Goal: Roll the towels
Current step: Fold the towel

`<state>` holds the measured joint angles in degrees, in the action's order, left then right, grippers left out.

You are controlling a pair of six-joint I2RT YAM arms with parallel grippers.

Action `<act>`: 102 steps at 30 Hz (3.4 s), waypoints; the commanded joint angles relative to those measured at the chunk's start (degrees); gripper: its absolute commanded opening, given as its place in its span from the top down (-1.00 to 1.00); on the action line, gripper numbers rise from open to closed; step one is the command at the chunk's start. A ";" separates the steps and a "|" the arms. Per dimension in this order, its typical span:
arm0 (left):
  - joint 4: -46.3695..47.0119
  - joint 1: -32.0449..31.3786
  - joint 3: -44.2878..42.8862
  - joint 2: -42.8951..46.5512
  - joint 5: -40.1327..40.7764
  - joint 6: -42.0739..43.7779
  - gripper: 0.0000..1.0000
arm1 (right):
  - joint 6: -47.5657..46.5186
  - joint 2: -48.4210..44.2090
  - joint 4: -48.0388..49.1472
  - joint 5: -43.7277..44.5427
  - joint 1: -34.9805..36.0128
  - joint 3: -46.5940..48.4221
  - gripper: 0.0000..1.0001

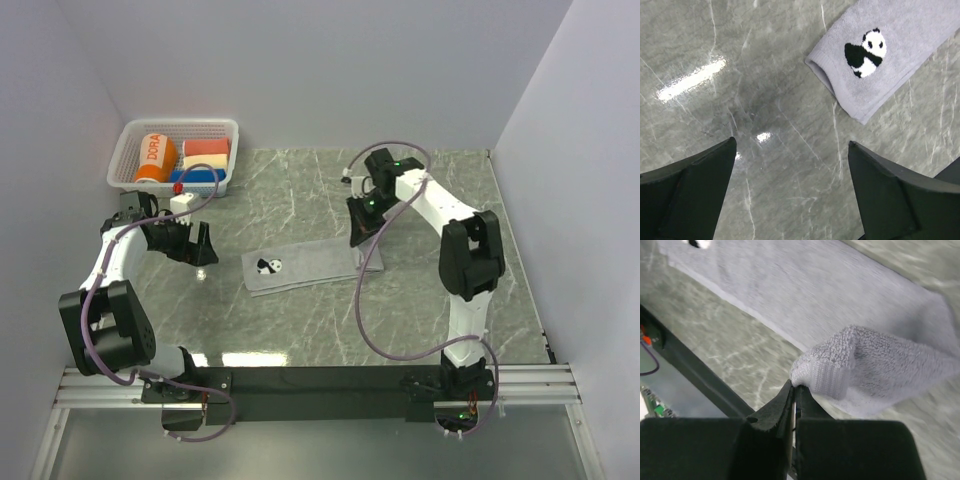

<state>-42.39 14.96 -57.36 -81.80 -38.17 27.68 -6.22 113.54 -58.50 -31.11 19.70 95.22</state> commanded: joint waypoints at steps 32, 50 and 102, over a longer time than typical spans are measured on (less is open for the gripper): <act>3.10 -0.02 3.13 4.02 0.91 -2.10 -0.99 | 5.51 14.26 3.13 -5.18 9.82 11.57 1.00; 8.36 -13.62 4.98 2.26 0.82 -7.72 0.00 | -3.18 9.68 -5.30 -4.93 0.69 16.23 0.35; 16.46 -26.12 -14.00 -26.65 6.10 -22.50 -0.09 | -5.56 3.80 10.60 -7.46 -3.27 -16.29 0.16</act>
<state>-28.69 -10.87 -67.94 -106.63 -29.98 6.46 -12.10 117.67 -49.21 -35.42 15.90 81.08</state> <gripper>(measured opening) 0.555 0.429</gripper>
